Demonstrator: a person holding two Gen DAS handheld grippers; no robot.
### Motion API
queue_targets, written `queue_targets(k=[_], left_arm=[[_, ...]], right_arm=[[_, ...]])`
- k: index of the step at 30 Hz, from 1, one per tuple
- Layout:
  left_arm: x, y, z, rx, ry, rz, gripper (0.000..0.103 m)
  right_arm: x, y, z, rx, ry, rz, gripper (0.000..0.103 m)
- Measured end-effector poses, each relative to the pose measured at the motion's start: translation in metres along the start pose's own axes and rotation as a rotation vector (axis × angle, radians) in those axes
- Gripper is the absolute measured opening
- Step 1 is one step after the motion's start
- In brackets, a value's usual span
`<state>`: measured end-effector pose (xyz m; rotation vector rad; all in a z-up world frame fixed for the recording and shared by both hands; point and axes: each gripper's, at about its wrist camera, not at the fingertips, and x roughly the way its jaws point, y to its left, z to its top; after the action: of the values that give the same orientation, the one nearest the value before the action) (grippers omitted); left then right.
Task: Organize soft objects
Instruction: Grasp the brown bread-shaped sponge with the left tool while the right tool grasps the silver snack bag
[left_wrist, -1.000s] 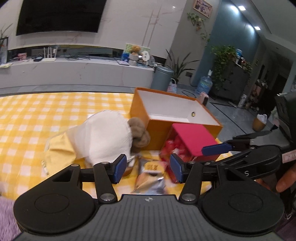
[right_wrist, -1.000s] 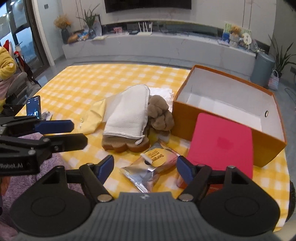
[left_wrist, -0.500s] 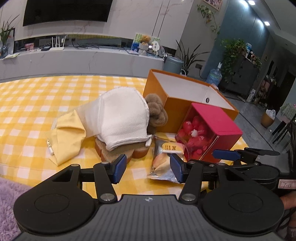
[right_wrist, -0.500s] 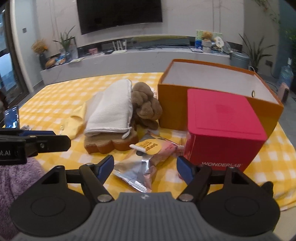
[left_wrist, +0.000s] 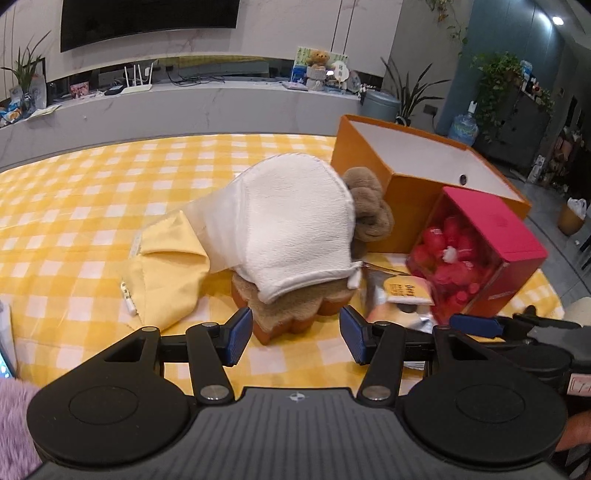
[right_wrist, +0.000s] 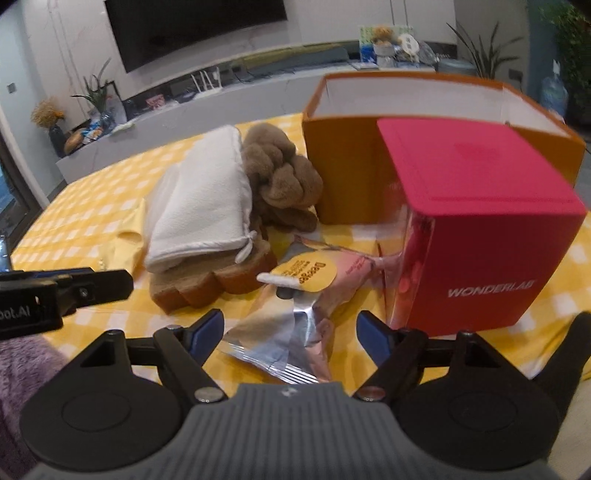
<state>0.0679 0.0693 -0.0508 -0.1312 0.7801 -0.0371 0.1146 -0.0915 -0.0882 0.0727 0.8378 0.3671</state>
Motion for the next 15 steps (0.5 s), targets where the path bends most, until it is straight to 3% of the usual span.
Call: queue_targets(k=[5,8,11,15], left_arm=[[0.026,0.005,0.002,-0.040,0.043,0.005,0.064],[0.042,0.004,-0.004,-0.021,0.079,0.012,0.070],[0.051,0.007,-0.005,-0.023,0.111,0.021,0.070],[0.058,0.003,-0.005,0.002,0.105,0.030,0.071]], right_arm=[[0.016,0.000,-0.002,0.037,0.027,-0.031,0.080],[0.022,0.003,-0.003,0.013,0.028,-0.030,0.083],[0.027,0.006,-0.005,-0.014,0.029,-0.023,0.083],[0.035,0.007,-0.007,-0.027,0.035,-0.009,0.083]])
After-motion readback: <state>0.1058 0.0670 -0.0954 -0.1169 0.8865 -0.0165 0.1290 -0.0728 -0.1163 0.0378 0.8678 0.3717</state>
